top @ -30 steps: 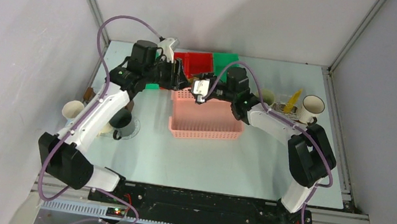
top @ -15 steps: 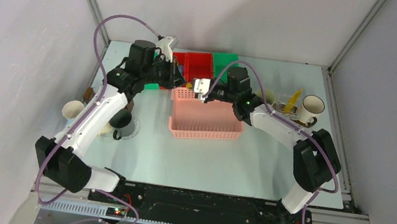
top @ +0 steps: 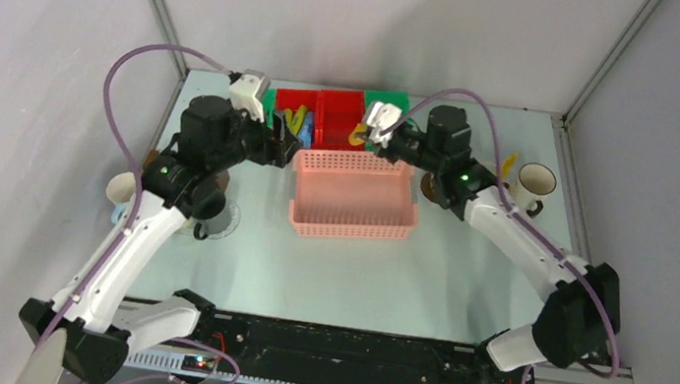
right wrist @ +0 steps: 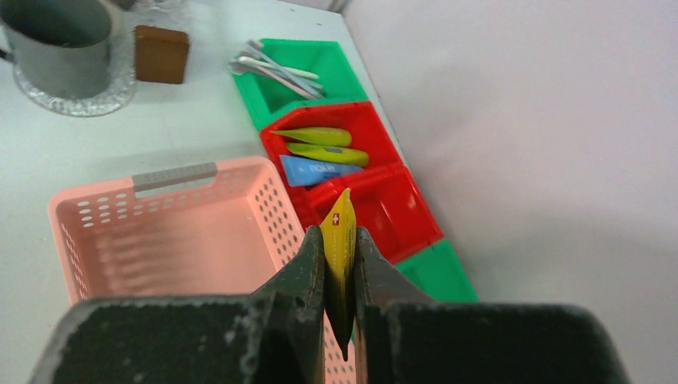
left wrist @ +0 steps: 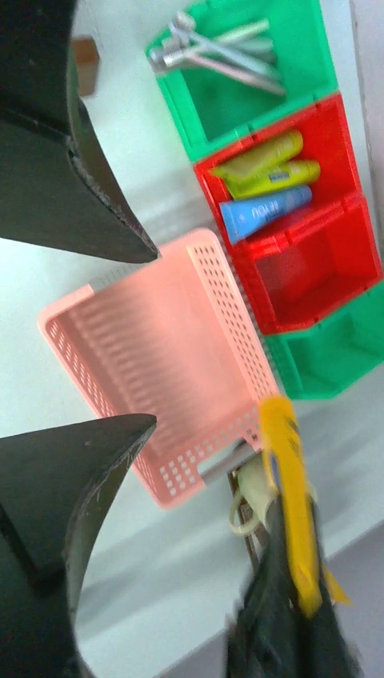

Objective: Prepare toiletry sets of a toothbrush and toothpaste on the tray
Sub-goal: Pick up the toothpaste from the storage box, then place the toothpaste in the toothpaste holder.

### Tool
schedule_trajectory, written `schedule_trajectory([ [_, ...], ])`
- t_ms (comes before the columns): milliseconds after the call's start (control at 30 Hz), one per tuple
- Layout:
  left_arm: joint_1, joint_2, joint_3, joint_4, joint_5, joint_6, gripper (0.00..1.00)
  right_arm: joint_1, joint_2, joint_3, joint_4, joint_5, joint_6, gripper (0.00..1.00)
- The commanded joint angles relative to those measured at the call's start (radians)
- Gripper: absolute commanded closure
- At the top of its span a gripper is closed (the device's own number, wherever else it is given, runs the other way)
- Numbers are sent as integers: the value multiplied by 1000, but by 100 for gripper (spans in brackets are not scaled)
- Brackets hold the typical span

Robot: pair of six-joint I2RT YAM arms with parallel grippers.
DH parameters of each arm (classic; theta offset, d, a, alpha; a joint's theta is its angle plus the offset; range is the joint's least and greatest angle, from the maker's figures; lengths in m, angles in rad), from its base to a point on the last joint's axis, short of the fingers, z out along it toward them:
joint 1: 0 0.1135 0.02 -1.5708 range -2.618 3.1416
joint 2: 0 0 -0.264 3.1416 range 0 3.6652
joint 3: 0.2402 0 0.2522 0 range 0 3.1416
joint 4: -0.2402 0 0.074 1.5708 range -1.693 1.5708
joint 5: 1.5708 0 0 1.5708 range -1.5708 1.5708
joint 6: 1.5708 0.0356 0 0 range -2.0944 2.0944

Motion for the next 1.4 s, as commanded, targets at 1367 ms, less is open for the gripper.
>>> schedule_trajectory([
  [1367, -6, -371, -569, 283, -475, 183, 0, -321, -74, 29, -337, 1186, 886, 100],
])
